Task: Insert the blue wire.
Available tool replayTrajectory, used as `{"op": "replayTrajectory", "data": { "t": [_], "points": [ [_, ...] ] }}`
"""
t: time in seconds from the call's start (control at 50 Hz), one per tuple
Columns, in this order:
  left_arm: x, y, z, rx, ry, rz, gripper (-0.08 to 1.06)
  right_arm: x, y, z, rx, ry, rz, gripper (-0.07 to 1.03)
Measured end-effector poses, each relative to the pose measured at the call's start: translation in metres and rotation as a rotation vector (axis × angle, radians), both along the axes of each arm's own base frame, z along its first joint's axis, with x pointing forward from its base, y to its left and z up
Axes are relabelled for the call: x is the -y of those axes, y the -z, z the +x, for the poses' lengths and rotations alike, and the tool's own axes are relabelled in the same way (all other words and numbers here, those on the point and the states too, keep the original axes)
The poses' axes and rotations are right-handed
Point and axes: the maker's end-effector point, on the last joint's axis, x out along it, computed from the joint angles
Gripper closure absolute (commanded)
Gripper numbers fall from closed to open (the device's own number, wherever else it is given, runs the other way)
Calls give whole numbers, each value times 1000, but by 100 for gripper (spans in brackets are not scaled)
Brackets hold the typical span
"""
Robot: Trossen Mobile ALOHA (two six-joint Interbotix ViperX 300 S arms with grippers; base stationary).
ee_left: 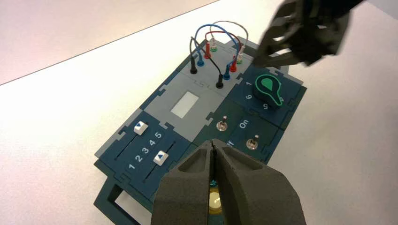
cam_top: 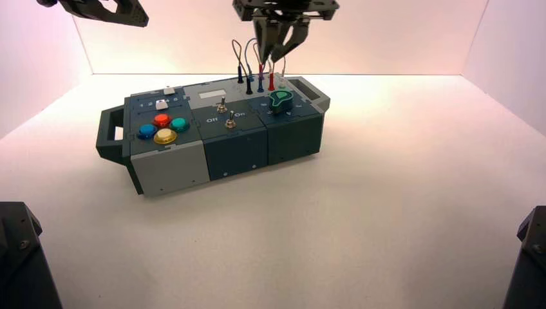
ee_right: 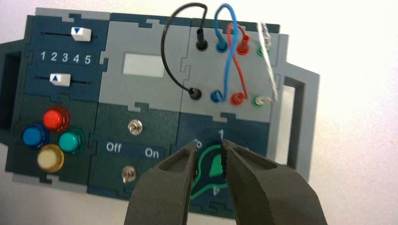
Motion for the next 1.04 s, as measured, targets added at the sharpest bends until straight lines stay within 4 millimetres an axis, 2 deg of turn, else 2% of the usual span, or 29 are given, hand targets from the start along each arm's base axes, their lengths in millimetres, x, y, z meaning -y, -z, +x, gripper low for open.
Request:
{"op": "replayTrajectory", "data": {
  "t": [0.42,0.74,1.04],
  "points": [
    [-4,12,5,-4,-30,14,101,28,-15,-17,62,-22,-19,67],
    [-4,14,6,-10,-32,20,101,38,-43,-28,128,-30,20,67],
    [-4,14,6,-9,-31,20,101,39,-45,-31,132,-30,25,67]
  ]
}}
